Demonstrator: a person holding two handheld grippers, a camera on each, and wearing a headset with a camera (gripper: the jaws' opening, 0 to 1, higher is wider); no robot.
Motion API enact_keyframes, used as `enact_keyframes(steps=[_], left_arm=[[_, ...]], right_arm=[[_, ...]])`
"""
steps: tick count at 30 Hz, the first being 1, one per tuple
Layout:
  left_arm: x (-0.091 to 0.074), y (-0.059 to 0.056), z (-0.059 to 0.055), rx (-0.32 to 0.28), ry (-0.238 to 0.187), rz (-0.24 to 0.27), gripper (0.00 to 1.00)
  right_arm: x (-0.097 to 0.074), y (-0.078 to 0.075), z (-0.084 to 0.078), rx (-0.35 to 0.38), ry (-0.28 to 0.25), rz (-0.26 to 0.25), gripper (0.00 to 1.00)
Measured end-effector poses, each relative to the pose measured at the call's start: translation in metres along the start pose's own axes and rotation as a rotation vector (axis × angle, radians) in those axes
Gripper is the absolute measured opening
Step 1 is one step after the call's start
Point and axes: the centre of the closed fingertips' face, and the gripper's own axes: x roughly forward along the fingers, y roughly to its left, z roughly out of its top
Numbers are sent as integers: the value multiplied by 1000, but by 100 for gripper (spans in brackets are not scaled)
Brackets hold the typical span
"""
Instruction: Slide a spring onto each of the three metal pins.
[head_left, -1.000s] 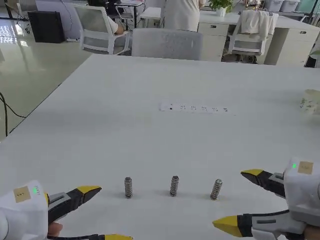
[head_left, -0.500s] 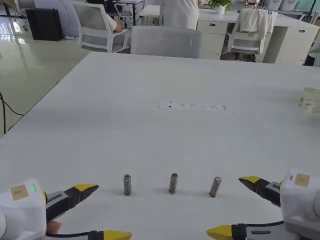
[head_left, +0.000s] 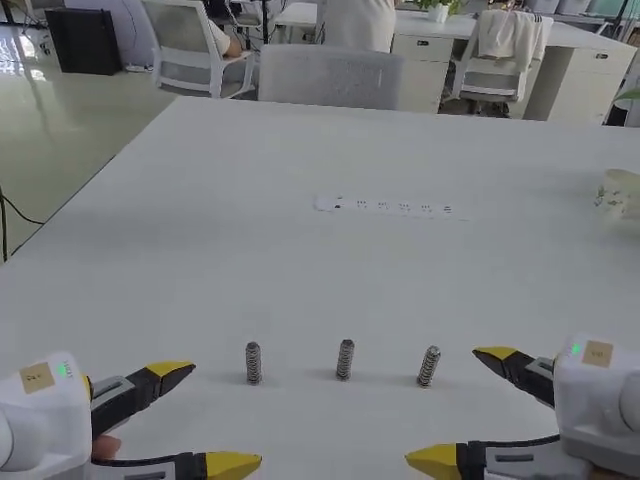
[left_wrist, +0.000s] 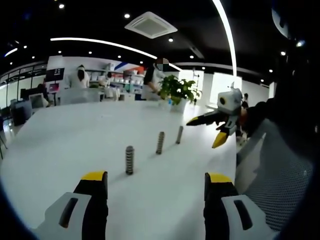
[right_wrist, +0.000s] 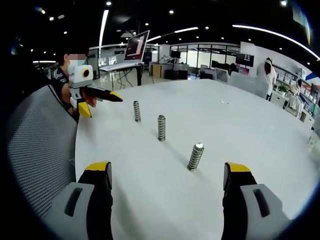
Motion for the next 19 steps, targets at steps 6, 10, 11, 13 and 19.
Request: enact_keyframes(steps=[6, 10, 11, 13, 19], left_arm=[[1, 2, 1, 2, -1, 0, 76], [1, 2, 1, 2, -1, 1, 76], [1, 2, 1, 2, -1, 1, 76], [1, 2, 0, 3, 3, 0, 76], [1, 1, 1, 6, 4, -1, 76]], right_arm=[[0, 0, 0, -1, 0, 0, 94], [0, 1, 0, 2, 1, 0, 94], [0, 1, 0, 2, 1, 0, 94], [0, 1, 0, 2, 1, 1, 94], [1, 2, 0, 1, 2, 4, 94]])
